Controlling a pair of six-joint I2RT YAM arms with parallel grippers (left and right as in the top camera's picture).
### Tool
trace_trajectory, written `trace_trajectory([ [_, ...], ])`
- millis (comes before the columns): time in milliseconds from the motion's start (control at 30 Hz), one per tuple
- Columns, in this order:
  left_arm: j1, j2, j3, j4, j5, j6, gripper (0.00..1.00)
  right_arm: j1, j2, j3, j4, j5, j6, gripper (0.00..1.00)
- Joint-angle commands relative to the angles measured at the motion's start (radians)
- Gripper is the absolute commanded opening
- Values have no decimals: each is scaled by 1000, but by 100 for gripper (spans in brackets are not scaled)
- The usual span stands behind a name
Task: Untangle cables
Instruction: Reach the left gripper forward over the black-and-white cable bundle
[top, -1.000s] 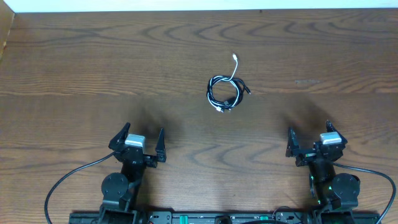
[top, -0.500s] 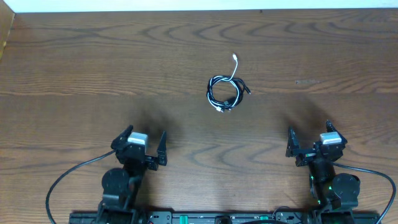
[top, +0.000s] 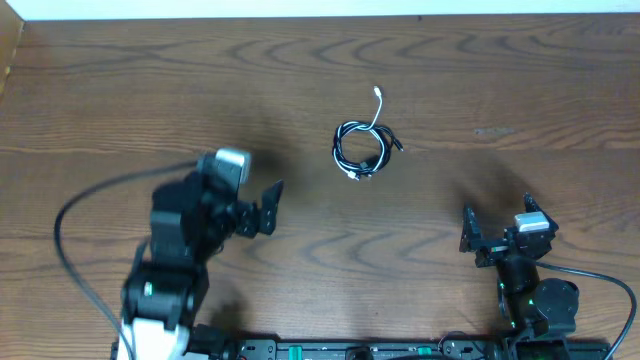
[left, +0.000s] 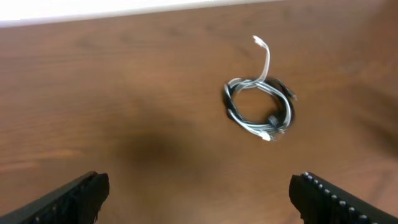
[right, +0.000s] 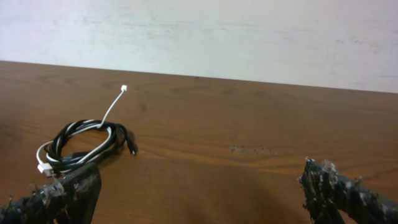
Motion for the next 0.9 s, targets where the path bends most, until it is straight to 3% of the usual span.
trace_trajectory([
  [0, -34, 171, 156, -87, 75, -1, 98, -2, -5, -2, -3, -6, 10, 99],
  [200, -118, 498, 478, -330, 75, -1, 98, -2, -5, -2, -3, -6, 10, 99],
  [300, -149, 607, 582, -343, 79, -5, 98, -2, -5, -2, -3, -6, 10, 99],
  [467, -167, 676, 599, -309, 180, -53, 98, -2, -5, -2, -3, -6, 10, 99],
  [767, -167, 738, 599, -235, 177, -85, 98, -2, -5, -2, -3, -6, 10, 99],
  [867, -167, 755, 599, -218, 177, -111, 89, -2, -5, -2, -3, -6, 10, 99],
])
